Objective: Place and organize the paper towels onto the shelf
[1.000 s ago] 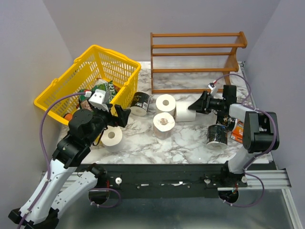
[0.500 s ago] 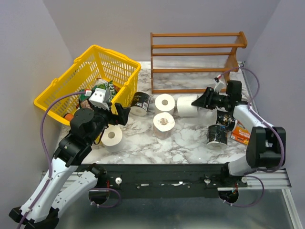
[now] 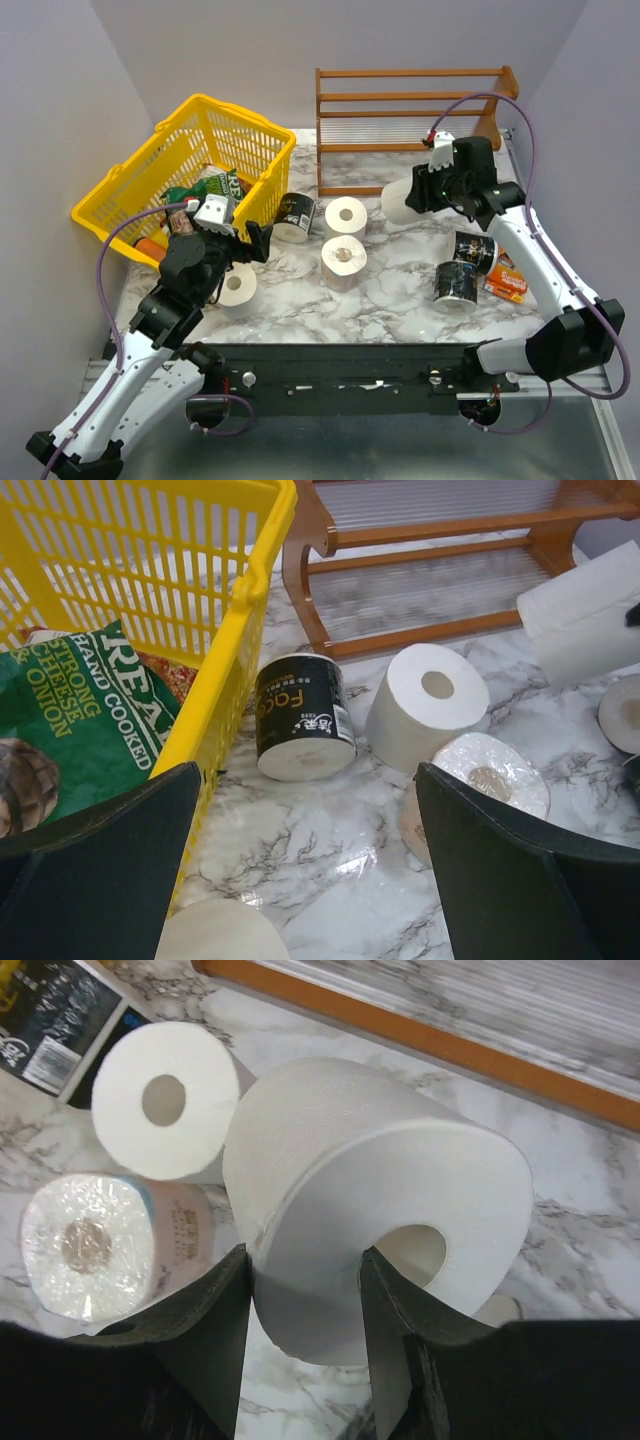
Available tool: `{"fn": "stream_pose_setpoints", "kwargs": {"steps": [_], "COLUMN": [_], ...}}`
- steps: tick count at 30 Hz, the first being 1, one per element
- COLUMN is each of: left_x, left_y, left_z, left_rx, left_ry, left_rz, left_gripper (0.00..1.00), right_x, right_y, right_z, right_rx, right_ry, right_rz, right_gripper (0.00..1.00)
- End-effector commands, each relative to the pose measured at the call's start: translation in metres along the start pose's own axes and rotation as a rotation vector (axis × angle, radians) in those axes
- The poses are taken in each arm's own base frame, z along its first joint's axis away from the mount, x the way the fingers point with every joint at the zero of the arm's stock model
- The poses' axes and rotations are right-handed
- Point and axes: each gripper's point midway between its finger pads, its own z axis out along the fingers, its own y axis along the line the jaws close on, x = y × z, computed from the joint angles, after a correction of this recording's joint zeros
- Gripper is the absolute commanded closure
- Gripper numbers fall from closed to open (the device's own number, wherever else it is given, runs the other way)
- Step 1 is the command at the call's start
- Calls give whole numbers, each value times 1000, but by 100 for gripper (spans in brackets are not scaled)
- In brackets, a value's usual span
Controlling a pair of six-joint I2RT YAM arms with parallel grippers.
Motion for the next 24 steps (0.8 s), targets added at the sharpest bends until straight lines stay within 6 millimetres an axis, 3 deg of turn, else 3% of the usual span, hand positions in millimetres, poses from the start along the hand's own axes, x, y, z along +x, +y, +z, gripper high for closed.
{"fn": "stream_pose_setpoints", "kwargs": {"steps": [1,4,5,9,12,18,24], "left_x": [-24,-26,-26,-24,-23,-22,-22], "left_y": [3,2,2,1,0,1,0], "left_z": [-11,-14,-14,-13,-12,-13,-14], "left_rx": [-5,2,3,8,15,9,14], "left_ry": [-114,-128,-128,-120,-114,-116,-117], "left_rz": [-15,-19,-16,-17,-14,-15,-12], "left_gripper": [1,1,1,1,1,1,1], "right_x": [-55,-77,-96,-124,-136,-132,-153], "right_y": [-6,-21,-26,-51,-66,-93,-88], "right_z": [-46,-51,-61,-66,-63,-45,-42], "right_rx": [76,158,196,338,411,503,472], "right_ry": [-159,-180,-211,-207,-192,-88,-143], "right_rz": [-232,-354,-376,-480,-536,-642,-700], "right_gripper": [67,68,68,67,66,66,68]}}
